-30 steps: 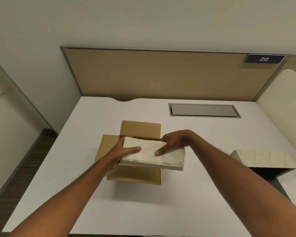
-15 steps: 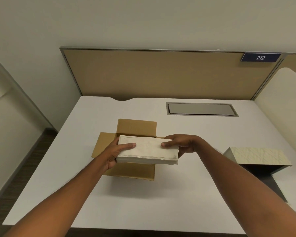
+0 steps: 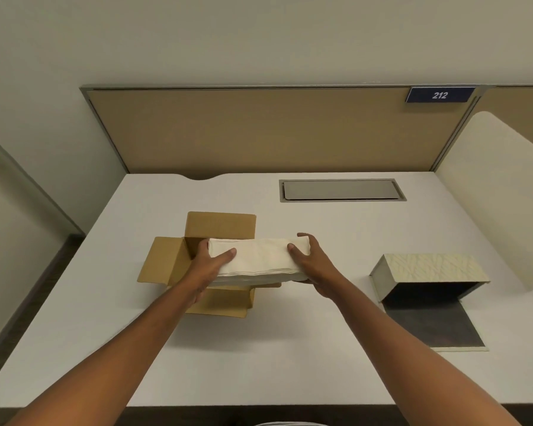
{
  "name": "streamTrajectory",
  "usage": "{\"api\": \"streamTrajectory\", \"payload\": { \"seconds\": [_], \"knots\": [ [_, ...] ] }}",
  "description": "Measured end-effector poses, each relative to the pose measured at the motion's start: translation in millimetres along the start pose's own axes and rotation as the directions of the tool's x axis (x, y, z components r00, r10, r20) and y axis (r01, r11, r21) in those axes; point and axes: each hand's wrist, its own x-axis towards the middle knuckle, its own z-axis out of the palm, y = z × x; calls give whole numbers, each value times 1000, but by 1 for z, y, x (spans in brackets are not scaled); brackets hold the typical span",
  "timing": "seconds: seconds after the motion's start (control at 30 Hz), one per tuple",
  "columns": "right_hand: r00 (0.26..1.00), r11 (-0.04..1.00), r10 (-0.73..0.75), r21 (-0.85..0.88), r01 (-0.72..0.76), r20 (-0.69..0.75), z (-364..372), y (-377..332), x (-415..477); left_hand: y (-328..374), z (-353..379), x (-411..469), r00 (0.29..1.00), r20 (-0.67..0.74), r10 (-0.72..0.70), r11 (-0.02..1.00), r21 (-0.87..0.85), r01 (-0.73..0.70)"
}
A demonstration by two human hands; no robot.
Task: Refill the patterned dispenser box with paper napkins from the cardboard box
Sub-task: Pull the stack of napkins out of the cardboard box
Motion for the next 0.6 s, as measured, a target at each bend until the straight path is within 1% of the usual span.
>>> {"api": "streamTrajectory", "payload": {
  "seconds": [0.1,0.27,0.33,0.4,0.47,0.53,0.6],
  "knots": [
    [998,997,31,-70,-34,-46,-19,5,-5,3,17,-8,999,38,-39,999,15,39],
    [1000,975,20,-223,-24,-18,-58,23,-11,3,53,-20,991,94,-95,995,17,94],
    [999,967,30,-254,-36,-29,-74,32,-14,2,72,-25,989,94,-111,994,-6,112],
    [996,968,62,-238,-74,-57,-90,41,-19,-1,90,-29,985,106,-133,989,-43,138],
    [989,966,126,-216,-139,-73,-106,56,-22,-5,107,-34,973,159,-169,982,-54,179],
    [982,969,175,-163,-184,-71,-124,70,-27,-7,121,-38,944,259,-207,973,-44,225],
    [973,969,224,-90,-228,-53,-143,77,-34,-9,133,-39,897,377,-229,965,-34,260]
  ]
}}
